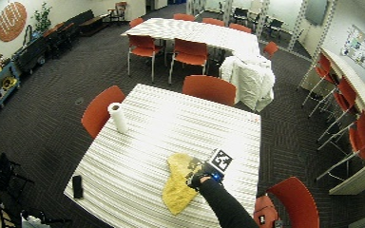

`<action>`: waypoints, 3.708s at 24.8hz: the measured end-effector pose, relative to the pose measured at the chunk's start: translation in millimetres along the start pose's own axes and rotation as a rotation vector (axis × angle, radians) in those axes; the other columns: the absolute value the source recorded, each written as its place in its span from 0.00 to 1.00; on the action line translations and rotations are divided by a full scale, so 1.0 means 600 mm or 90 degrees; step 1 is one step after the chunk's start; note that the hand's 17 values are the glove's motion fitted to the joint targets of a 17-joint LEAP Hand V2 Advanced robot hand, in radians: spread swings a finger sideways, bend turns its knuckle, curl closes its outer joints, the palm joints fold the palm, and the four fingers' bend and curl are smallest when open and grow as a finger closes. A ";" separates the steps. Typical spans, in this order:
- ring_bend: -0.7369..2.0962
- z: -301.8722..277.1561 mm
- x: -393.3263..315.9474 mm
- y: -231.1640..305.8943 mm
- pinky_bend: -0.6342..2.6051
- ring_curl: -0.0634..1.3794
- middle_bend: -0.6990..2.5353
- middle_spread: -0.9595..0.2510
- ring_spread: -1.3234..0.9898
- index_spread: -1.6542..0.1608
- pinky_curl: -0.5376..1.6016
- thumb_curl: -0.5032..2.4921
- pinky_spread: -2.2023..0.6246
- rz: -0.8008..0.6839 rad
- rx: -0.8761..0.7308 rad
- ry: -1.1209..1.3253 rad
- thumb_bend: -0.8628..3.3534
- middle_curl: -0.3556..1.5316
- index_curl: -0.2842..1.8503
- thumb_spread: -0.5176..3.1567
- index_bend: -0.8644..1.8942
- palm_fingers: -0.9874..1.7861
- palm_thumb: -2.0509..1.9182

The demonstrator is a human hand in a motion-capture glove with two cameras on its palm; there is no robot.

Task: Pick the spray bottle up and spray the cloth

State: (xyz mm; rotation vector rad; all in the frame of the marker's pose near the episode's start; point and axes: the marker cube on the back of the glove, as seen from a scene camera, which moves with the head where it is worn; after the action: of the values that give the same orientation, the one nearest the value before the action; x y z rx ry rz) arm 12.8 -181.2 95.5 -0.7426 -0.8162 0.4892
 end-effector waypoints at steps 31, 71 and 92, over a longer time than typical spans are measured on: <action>0.41 -0.073 0.064 0.167 0.24 0.45 0.35 0.76 0.51 0.83 0.41 0.47 0.79 -0.602 0.337 -0.335 0.20 0.53 0.45 0.36 0.40 0.72 0.82; 0.40 0.171 -0.185 -0.019 0.24 0.46 0.35 0.76 0.51 0.83 0.40 0.47 0.78 -0.633 0.341 -0.359 0.20 0.54 0.46 0.37 0.40 0.71 0.83; 0.34 0.189 -0.161 -0.044 0.25 0.46 0.30 0.81 0.56 0.82 0.40 0.44 0.82 -0.577 0.299 -0.291 0.19 0.51 0.46 0.40 0.39 0.48 0.79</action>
State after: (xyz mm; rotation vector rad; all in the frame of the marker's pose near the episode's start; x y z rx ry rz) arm -132.0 -215.8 122.3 0.2203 -1.2972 0.0049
